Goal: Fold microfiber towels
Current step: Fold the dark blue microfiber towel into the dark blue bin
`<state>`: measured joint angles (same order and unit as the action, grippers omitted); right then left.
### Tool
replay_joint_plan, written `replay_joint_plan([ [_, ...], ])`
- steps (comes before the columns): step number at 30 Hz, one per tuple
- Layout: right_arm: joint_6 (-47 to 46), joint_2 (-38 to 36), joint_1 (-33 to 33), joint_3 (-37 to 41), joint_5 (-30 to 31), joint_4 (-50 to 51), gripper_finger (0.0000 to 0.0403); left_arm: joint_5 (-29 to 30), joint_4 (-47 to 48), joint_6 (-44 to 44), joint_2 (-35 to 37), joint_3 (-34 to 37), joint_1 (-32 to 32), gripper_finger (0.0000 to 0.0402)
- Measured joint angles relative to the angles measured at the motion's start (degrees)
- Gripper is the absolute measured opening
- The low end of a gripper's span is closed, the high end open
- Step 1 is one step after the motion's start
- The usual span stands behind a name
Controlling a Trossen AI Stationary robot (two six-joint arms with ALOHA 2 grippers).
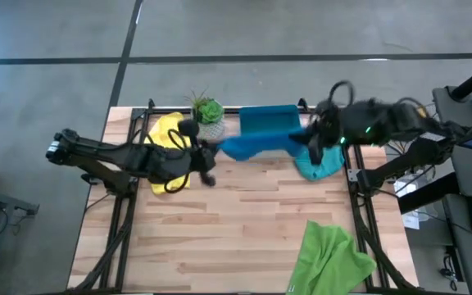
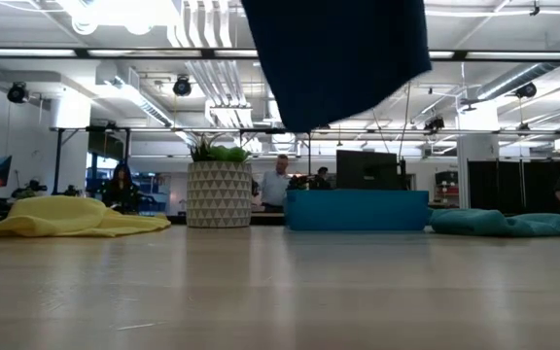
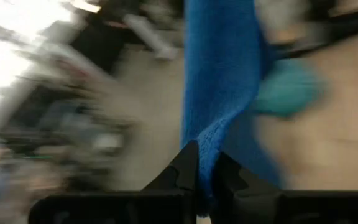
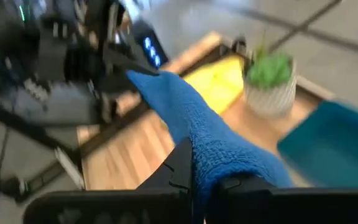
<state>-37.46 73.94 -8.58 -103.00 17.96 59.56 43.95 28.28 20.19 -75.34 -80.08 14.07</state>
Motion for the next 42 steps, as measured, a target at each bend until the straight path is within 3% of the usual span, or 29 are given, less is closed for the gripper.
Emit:
replay_joint_plan([
  [4,-4.98,0.00,-5.48,8.01,-0.56,0.08,0.0009,-17.32,6.91,-14.51,0.05,1.29,0.78,0.0000],
  [8,-12.94,-0.29,-11.69,16.75,-4.75,-3.48,0.0009,-29.87,6.99,-23.13,-1.19,3.37,3.12,0.0000],
  [12,-23.22,-1.98,-19.28,25.47,-10.23,-15.19,0.0009,-39.90,6.54,-34.21,-1.46,6.37,6.94,0.0000],
  [15,-30.85,-4.29,-24.22,32.33,-10.72,-27.58,0.0009,-44.68,0.75,-39.40,-1.06,10.01,10.12,0.0000],
  [18,-36.15,-6.78,-25.55,40.18,-10.76,-37.53,0.0009,-51.04,-11.85,-41.22,-0.36,15.57,11.26,0.0000],
  [21,-38.65,-9.24,-24.21,48.53,-10.79,-42.93,0.0009,-50.74,-19.88,-43.65,-0.31,21.69,10.57,0.0000],
  [25,-37.92,-11.99,-20.73,59.82,-11.87,-47.22,0.0009,-44.80,-25.43,-43.87,-0.38,30.04,7.20,0.0000],
  [32,-32.98,-11.66,-9.47,75.06,-17.89,-55.46,0.0009,-37.35,-34.58,-43.44,-1.64,42.23,-1.83,0.0000],
  [36,-28.93,-8.52,-1.61,79.39,-20.48,-59.76,0.0009,-37.38,-40.43,-43.26,-5.10,45.11,-6.98,0.0000],
  [42,-22.09,-3.34,9.00,79.95,-21.38,-61.37,0.0009,-37.31,-47.54,-38.57,-13.67,45.29,-12.39,0.0000],
])
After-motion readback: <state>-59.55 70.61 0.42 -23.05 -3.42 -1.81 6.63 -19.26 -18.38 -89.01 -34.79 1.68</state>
